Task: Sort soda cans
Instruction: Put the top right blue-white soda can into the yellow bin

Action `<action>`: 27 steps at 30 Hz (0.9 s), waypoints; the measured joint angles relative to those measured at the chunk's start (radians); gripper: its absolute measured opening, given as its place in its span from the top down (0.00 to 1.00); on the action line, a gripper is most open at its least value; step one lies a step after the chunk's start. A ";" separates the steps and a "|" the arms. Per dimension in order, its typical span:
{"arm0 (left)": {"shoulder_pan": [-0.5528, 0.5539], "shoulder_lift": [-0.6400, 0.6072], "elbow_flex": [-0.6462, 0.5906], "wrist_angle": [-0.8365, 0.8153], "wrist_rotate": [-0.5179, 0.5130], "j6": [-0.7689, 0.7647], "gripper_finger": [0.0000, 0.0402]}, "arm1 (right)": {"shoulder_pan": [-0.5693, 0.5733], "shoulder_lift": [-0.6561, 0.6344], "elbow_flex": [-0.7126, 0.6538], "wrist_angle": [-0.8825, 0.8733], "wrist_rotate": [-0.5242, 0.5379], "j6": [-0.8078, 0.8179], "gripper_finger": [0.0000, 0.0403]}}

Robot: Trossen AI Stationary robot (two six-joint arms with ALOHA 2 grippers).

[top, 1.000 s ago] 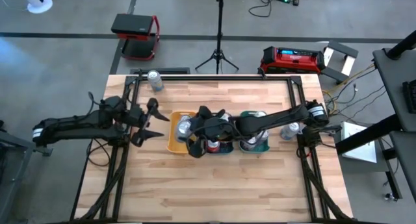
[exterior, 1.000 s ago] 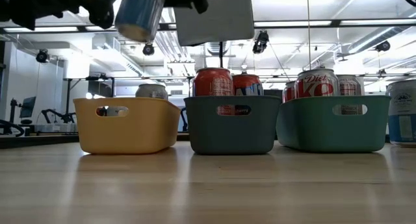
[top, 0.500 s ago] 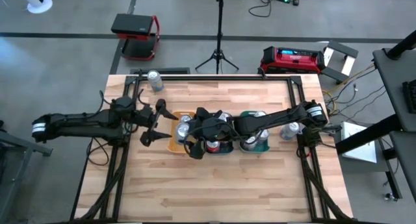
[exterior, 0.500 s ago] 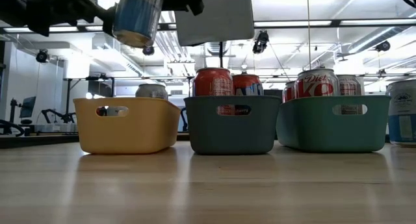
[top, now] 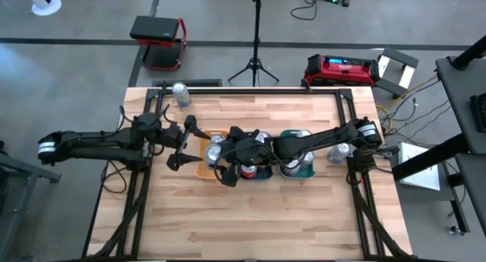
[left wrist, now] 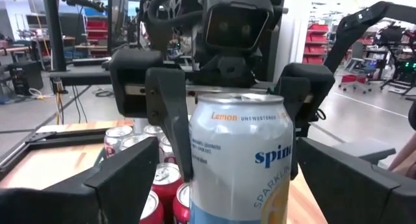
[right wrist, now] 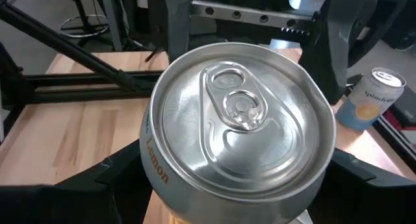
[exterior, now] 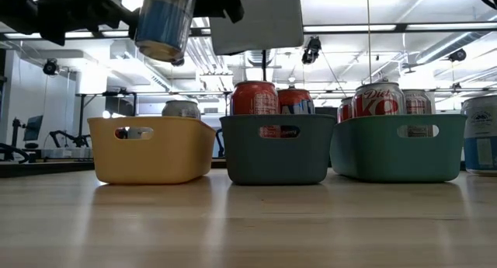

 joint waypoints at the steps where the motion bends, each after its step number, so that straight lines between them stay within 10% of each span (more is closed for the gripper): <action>1: 0.000 -0.002 0.000 -0.014 0.000 0.000 0.13 | 0.000 0.000 0.000 0.000 0.008 -0.001 0.26; 27: -0.030 0.171 0.000 0.074 0.000 0.001 0.13 | 0.004 -0.006 0.003 0.062 0.051 -0.033 0.25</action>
